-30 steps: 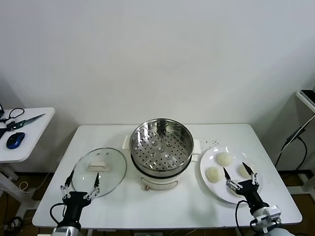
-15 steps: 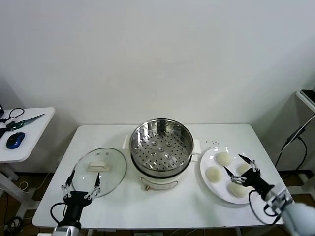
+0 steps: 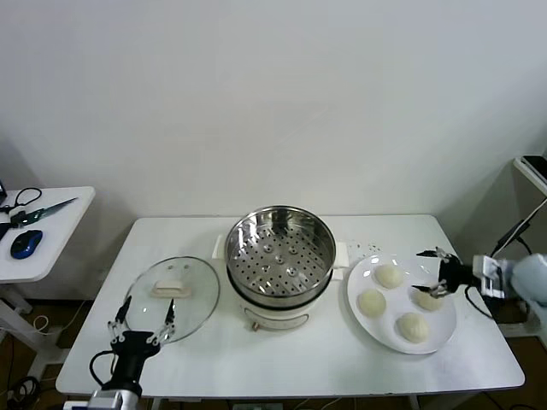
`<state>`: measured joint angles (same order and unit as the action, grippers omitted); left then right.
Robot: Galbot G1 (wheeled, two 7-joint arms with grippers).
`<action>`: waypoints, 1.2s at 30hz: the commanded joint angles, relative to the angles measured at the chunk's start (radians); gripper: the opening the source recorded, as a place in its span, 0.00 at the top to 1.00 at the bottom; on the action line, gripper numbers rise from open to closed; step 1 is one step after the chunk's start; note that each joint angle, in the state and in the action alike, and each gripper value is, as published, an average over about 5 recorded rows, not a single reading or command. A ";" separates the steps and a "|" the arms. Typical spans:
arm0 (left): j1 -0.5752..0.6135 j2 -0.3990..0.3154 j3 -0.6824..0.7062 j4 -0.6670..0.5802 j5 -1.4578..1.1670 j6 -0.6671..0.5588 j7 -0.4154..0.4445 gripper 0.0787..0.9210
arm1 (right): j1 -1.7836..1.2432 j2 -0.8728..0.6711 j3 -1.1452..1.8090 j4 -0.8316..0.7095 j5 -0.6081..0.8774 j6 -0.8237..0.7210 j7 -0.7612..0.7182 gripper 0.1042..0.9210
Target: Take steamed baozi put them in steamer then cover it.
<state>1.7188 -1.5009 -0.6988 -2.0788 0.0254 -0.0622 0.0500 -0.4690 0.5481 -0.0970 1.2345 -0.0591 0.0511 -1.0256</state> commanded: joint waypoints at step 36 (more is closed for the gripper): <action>-0.005 0.027 -0.004 0.046 0.009 0.027 0.003 0.12 | 0.464 0.400 -0.630 -0.519 -0.118 -0.007 -0.105 0.12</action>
<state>1.7137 -1.4742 -0.7030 -2.0341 0.0333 -0.0362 0.0528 -0.0198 0.9110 -0.7092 0.7567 -0.1669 0.0460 -1.1293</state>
